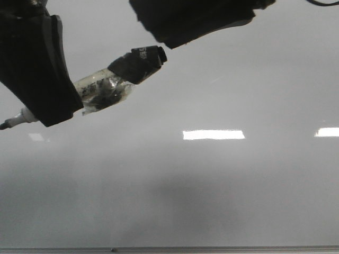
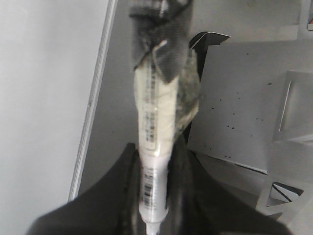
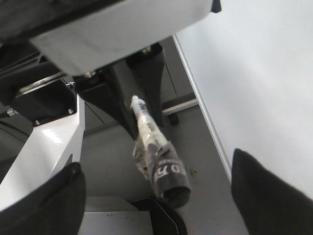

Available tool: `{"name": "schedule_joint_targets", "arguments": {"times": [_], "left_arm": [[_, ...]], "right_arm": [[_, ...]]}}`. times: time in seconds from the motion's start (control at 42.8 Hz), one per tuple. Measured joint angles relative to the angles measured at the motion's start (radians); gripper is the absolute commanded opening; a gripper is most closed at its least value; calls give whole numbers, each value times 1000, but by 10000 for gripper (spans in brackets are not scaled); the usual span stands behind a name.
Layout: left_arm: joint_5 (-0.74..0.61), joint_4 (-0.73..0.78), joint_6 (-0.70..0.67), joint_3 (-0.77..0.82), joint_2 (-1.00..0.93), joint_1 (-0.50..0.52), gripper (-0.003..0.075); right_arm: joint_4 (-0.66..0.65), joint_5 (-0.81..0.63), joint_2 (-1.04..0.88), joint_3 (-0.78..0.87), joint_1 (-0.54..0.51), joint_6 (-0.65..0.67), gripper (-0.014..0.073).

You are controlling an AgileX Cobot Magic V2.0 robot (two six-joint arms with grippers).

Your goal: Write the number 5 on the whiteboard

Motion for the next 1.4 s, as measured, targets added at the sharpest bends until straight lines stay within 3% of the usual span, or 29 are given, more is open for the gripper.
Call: {"name": "schedule_joint_targets", "arguments": {"times": [0.491, 0.584, 0.701, 1.051, 1.168, 1.238, 1.308, 1.402], "left_arm": [[-19, -19, 1, 0, 0, 0, -9], [-21, -19, 1, 0, 0, 0, -9], [-23, -19, 1, 0, 0, 0, -9], [-37, -11, 1, 0, 0, 0, -9], [-37, -11, 1, 0, 0, 0, -7], [-37, -11, 1, 0, 0, 0, 29], [-37, -11, 1, 0, 0, 0, 139], [-46, -11, 1, 0, 0, 0, 402]], "right_arm": [[1, 15, 161, -50, 41, -1, 619], [4, 9, 175, -52, 63, -1, 584], [5, -6, 186, -52, 75, -1, 465], [28, -3, 186, -52, 77, -1, -46], [28, -5, 186, -52, 77, -1, -66], [28, -5, 186, -52, 77, -1, -67], [28, -5, 186, -52, 77, -1, -67], [28, -9, 186, -52, 77, -1, -67]]}}
